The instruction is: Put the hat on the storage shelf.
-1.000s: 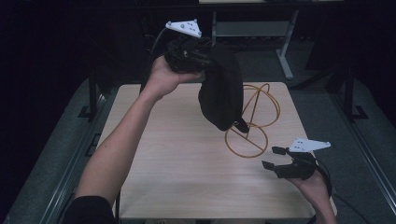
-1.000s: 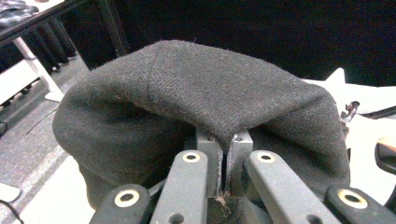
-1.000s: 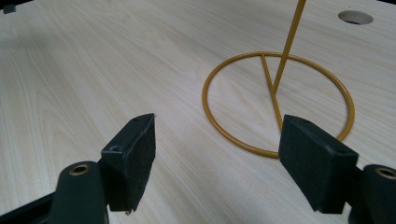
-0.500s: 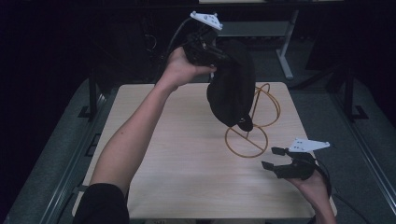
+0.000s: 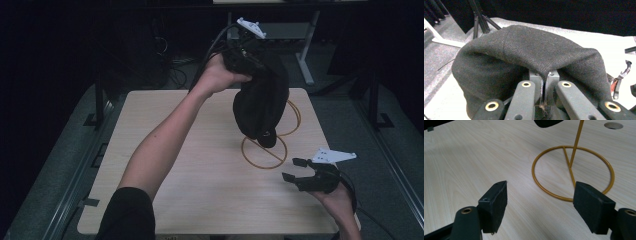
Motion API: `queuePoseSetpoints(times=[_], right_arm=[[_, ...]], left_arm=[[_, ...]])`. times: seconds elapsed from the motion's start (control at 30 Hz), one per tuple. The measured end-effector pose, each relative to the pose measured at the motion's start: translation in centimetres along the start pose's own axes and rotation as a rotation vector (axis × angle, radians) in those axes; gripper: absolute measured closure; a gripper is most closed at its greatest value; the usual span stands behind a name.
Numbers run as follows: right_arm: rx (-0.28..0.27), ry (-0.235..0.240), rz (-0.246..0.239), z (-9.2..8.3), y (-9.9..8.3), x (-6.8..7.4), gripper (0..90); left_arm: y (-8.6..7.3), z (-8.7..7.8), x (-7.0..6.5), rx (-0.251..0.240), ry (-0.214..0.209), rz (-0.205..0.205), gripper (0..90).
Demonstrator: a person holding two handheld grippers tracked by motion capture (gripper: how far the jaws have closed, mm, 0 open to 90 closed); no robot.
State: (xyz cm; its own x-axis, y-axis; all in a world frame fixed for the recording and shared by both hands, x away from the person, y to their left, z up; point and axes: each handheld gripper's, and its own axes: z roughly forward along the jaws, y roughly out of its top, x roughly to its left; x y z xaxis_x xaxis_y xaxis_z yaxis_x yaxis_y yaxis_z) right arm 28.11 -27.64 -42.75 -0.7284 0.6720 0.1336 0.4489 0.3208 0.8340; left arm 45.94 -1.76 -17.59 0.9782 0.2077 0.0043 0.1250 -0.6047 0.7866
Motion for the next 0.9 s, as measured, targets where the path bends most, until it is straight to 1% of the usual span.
queuePoseSetpoints(times=[0.03,0.07,0.1,0.13,0.17,0.2,0.3,0.33,0.37,0.43,0.47,0.5,0.57,0.67,0.73,0.87,0.9], right_arm=[[0.002,0.002,0.004,0.0,0.0,0.0,27.5],[0.001,0.004,0.003,0.1,0.0,0.0,27.7],[0.0,0.007,0.003,0.3,0.0,-0.1,27.7],[0.005,0.012,0.01,0.4,0.0,0.0,27.7],[0.01,0.012,0.01,0.5,0.0,0.0,27.8],[0.013,0.012,0.008,0.6,-0.1,0.0,27.8],[0.008,0.012,0.016,0.6,-0.2,-0.1,27.8],[0.008,0.012,0.016,0.6,-0.3,-0.2,27.8],[0.009,0.014,0.022,0.6,-0.3,-0.2,27.7],[0.013,0.013,0.023,0.6,-0.3,-0.2,27.8],[0.013,0.011,0.023,0.5,-0.3,-0.1,27.7],[0.01,0.005,0.021,0.4,-0.4,-0.1,27.8],[0.003,0.004,0.019,0.2,-0.5,-0.1,28.1],[0.0,-0.002,0.02,0.0,-0.7,-0.2,28.0],[-0.002,-0.008,0.024,-0.2,-0.8,-0.2,28.0],[-0.014,-0.021,0.021,-0.4,-0.8,-0.3,27.8],[-0.013,-0.022,0.023,-0.4,-0.8,-0.3,27.8]], left_arm=[[0.4,0.7,-0.2,0.031,-0.001,0.0,87.8],[0.8,1.6,-0.3,0.057,-0.01,0.008,87.8],[1.2,2.5,-0.6,0.073,-0.009,0.016,87.8],[1.6,3.5,-0.8,0.08,-0.016,0.02,87.8],[2.0,4.3,-0.8,0.09,-0.036,0.019,87.7],[2.3,5.2,-1.0,0.094,-0.051,0.01,87.3],[3.1,7.3,-1.5,0.119,-0.075,0.035,83.8],[3.3,7.7,-1.7,0.116,-0.082,0.035,80.9],[3.5,8.1,-1.8,0.115,-0.085,0.038,78.6],[3.7,9.0,-2.1,0.131,-0.069,0.042,72.1],[3.7,9.2,-2.2,0.142,-0.067,0.035,67.4],[3.6,9.3,-2.2,0.153,-0.069,0.038,65.8],[3.6,9.1,-2.3,0.15,-0.072,0.037,63.8],[3.7,8.3,-2.3,0.131,-0.057,0.043,62.7],[3.6,8.1,-2.3,0.135,-0.049,0.042,61.5],[3.3,7.7,-2.3,0.127,-0.046,0.041,61.5],[3.2,7.6,-2.3,0.132,-0.046,0.042,61.5]])
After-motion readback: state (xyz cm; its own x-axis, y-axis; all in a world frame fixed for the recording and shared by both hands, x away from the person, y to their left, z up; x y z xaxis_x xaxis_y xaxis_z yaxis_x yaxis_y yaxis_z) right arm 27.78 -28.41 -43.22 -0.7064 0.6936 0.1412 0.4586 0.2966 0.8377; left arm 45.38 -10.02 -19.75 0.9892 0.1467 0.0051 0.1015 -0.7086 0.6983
